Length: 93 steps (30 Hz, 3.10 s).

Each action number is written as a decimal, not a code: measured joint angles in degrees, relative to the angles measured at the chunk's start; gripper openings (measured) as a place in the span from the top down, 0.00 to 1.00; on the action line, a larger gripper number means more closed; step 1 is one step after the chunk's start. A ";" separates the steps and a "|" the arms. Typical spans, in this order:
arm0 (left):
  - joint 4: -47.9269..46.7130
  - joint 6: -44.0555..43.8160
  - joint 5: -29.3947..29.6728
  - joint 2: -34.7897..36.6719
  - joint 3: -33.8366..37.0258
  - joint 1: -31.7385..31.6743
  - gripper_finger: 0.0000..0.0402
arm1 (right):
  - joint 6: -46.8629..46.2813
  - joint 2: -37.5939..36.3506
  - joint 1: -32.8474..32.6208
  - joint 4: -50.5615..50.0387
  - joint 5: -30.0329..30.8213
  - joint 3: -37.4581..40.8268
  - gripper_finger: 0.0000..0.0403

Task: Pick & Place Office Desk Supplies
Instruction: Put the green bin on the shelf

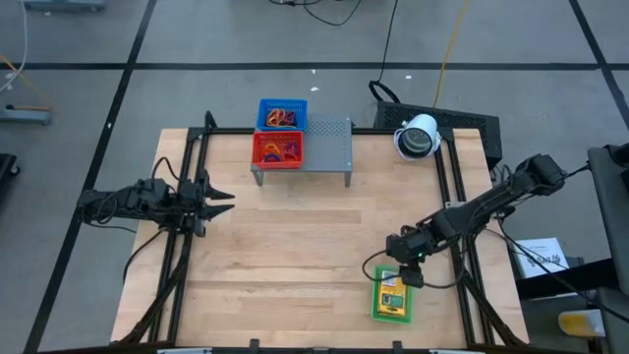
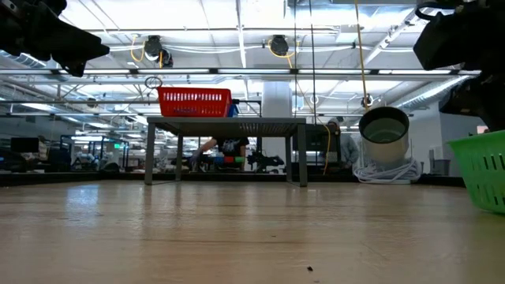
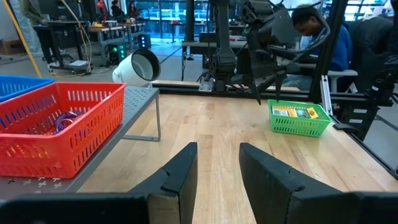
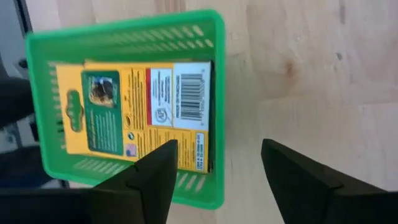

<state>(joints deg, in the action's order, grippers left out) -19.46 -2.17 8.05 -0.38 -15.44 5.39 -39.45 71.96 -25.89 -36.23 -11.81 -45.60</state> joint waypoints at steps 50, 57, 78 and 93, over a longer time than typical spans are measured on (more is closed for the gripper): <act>0.00 0.00 0.00 0.00 0.00 -0.01 0.68 | 8.34 3.99 -0.52 1.09 0.25 0.04 0.99; 0.00 0.00 0.00 0.00 0.00 0.00 0.68 | 7.18 -1.63 -0.01 0.38 1.85 0.07 1.00; -0.01 0.00 0.00 0.00 0.00 0.00 0.68 | 40.76 -2.16 17.02 -29.59 9.27 -29.13 1.00; -0.02 0.00 0.00 0.02 0.00 0.00 0.68 | 54.64 15.29 42.38 -34.25 4.21 -56.81 1.00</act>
<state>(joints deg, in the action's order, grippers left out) -19.49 -2.17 8.05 -0.36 -15.44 5.39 15.20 87.25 16.48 -70.48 -7.60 -102.41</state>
